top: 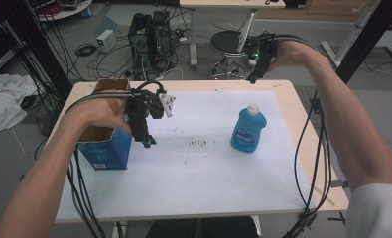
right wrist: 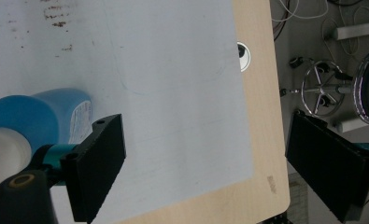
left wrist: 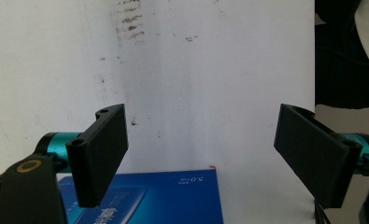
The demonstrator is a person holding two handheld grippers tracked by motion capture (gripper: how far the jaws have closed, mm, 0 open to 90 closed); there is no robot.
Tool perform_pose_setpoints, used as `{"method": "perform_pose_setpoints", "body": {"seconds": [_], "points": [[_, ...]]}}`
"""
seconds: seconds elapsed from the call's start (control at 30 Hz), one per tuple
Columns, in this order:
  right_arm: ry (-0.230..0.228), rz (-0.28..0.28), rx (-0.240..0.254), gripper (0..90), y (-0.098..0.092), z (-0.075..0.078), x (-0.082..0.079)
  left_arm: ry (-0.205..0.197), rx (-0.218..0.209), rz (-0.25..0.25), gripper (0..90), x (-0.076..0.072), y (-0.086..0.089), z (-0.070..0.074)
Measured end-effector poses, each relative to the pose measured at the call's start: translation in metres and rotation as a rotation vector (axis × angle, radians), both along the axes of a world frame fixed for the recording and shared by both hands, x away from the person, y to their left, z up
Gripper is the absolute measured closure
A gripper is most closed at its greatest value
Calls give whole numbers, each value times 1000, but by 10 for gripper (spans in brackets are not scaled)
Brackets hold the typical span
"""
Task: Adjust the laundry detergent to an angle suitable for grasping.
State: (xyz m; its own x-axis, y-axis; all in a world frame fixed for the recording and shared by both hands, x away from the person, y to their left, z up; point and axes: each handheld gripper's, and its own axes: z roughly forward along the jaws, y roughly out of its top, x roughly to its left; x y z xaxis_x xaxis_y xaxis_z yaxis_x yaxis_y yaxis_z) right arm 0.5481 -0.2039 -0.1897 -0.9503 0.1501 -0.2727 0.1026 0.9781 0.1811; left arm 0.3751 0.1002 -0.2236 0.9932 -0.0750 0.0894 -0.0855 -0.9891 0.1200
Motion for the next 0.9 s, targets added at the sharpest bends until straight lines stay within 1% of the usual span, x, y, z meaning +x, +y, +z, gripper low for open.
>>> {"method": "perform_pose_setpoints", "body": {"seconds": [0.13,0.17,0.2,0.23,0.33,0.37,0.4,0.43,0.47,0.53,0.57,0.6,0.67,0.73,0.77,0.9], "points": [[-1,4,-7,115,-1,-1,1,1,-11,-1,177,0,1,-1],[0,3,-7,115,-1,-1,1,2,2,-10,176,1,0,0],[2,1,-4,115,-1,-1,1,6,2,-18,176,2,1,0],[2,-4,-3,115,-1,-1,0,-3,-4,-6,176,2,1,1],[4,-3,11,115,-3,0,2,-8,4,-11,176,1,1,2],[4,-6,13,115,-4,1,2,2,-13,1,176,0,1,1],[13,-18,14,115,-4,1,1,1,-16,6,176,-2,1,0],[-3,-8,21,115,-4,0,2,-6,1,3,176,-2,0,1],[-5,-5,8,115,-3,0,1,-6,1,3,176,-2,0,1],[-8,-1,10,115,-3,-1,0,-1,-5,0,176,-3,-1,0],[-13,5,-6,115,-1,0,-3,-6,-8,-1,176,-3,-2,0],[-14,6,-8,115,0,0,-4,-4,-12,-5,176,-3,-3,-1],[-18,7,-6,115,0,2,-6,-7,-12,-11,176,-4,-5,-1],[-19,5,-5,115,0,3,-6,-6,-14,-5,176,-5,-5,-2],[-19,7,-1,115,0,3,-7,-7,-17,-13,176,-5,-5,-2],[-20,-8,-3,115,-2,4,-8,-6,-16,-12,177,-6,-5,-1]]}}
